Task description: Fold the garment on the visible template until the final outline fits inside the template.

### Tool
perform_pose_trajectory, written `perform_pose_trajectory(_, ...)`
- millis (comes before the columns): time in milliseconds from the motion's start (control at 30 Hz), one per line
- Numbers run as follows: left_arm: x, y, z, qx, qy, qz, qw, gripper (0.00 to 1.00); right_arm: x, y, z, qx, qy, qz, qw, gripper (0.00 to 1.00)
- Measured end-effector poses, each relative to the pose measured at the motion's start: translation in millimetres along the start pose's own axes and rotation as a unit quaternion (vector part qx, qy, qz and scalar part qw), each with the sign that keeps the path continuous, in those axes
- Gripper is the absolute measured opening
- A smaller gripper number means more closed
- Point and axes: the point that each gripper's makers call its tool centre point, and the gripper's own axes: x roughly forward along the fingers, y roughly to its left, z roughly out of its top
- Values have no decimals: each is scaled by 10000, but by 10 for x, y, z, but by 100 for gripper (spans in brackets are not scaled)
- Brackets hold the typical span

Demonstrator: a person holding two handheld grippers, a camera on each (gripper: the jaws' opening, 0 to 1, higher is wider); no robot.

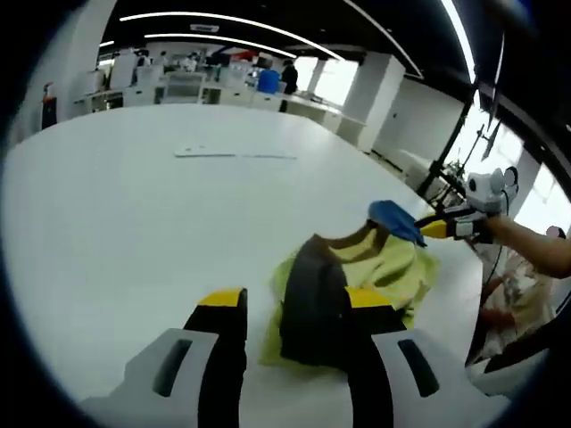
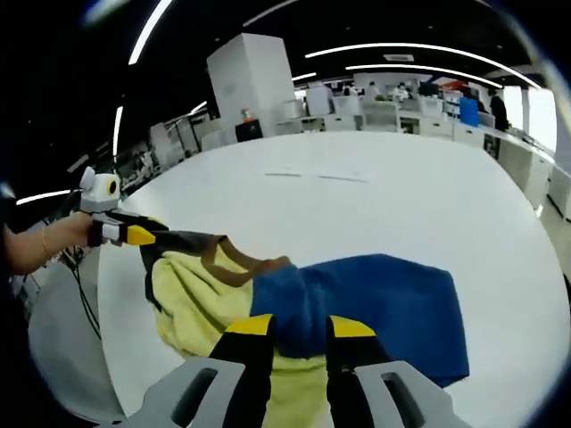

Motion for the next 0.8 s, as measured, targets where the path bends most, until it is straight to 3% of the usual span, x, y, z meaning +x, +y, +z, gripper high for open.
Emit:
perform_pose_trajectory(300, 107, 96, -175, -76, 319, 33, 9995, 25, 125, -14, -99, 454, 93, 40, 9989, 11)
perform_pose_trajectory(433, 111, 88, -220, -199, 340, -26, 9992, 22, 135, -45, -132, 714, 132, 3, 9974, 8)
perform_pose_trajectory(600, 108, 41, -240, -339, 355, -131, 9987, 9, 136, -31, -172, 861, 166, 24, 9961, 1)
perform_pose_trajectory(800, 46, 51, -190, -223, 240, 47, 9995, 5, 111, -2, -161, 907, 124, 10, 9958, 0)
